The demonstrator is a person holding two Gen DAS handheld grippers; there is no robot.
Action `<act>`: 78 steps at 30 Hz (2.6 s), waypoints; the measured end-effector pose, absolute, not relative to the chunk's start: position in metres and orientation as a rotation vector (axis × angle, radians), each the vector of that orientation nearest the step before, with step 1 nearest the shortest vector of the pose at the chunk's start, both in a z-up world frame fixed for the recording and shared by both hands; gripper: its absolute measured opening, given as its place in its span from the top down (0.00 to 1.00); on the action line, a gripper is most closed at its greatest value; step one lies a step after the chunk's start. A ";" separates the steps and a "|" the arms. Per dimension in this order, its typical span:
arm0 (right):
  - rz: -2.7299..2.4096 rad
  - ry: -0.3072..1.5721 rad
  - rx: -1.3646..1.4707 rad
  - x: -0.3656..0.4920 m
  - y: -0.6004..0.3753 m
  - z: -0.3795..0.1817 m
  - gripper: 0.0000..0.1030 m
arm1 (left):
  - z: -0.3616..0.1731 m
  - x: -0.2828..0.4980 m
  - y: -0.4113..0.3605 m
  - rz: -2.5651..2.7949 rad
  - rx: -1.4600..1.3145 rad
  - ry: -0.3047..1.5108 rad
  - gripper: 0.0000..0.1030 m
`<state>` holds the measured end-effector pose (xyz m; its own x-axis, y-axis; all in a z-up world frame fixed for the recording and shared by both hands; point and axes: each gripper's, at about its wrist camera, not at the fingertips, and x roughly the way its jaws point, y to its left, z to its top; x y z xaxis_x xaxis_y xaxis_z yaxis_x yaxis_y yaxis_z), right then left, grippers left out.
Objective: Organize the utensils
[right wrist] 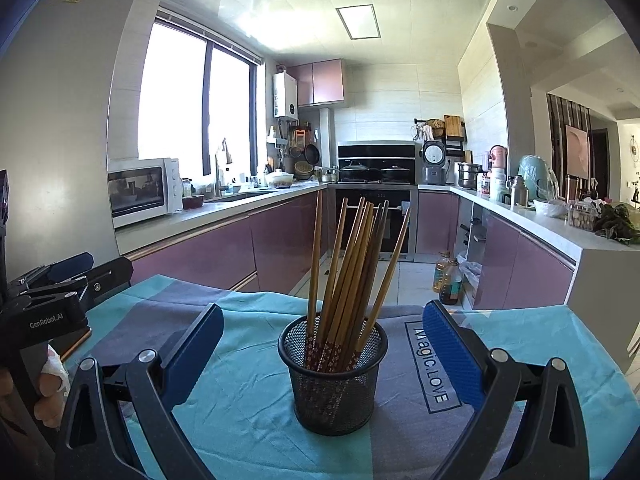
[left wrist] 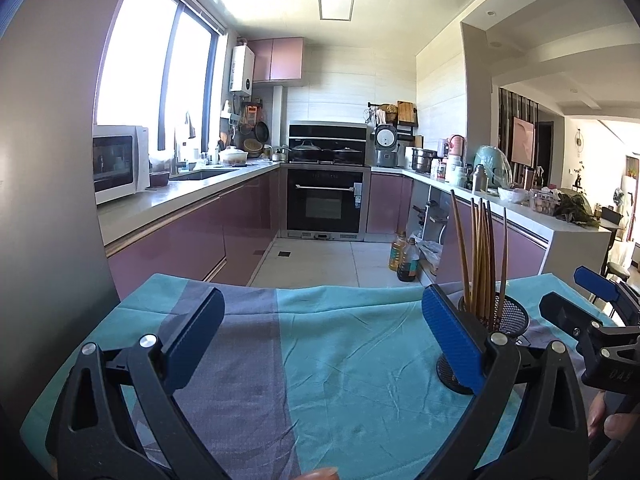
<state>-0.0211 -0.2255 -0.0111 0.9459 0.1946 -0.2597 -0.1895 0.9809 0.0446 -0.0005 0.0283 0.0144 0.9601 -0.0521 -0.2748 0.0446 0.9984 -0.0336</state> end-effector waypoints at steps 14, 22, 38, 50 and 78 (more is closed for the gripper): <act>0.181 0.256 0.038 -0.025 -0.223 -0.013 0.06 | 0.021 -0.021 0.025 -0.041 -0.009 0.216 0.06; 0.170 0.253 0.048 -0.025 -0.226 -0.014 0.06 | 0.023 -0.028 0.020 -0.043 0.008 0.197 0.06; 0.166 0.247 0.055 -0.027 -0.228 -0.012 0.06 | 0.025 -0.031 0.020 -0.039 0.005 0.188 0.06; 0.163 0.244 0.054 -0.025 -0.227 -0.009 0.06 | 0.025 -0.031 0.020 -0.037 0.004 0.184 0.06; 0.160 0.245 0.054 -0.024 -0.226 -0.010 0.06 | 0.025 -0.032 0.020 -0.034 0.002 0.183 0.06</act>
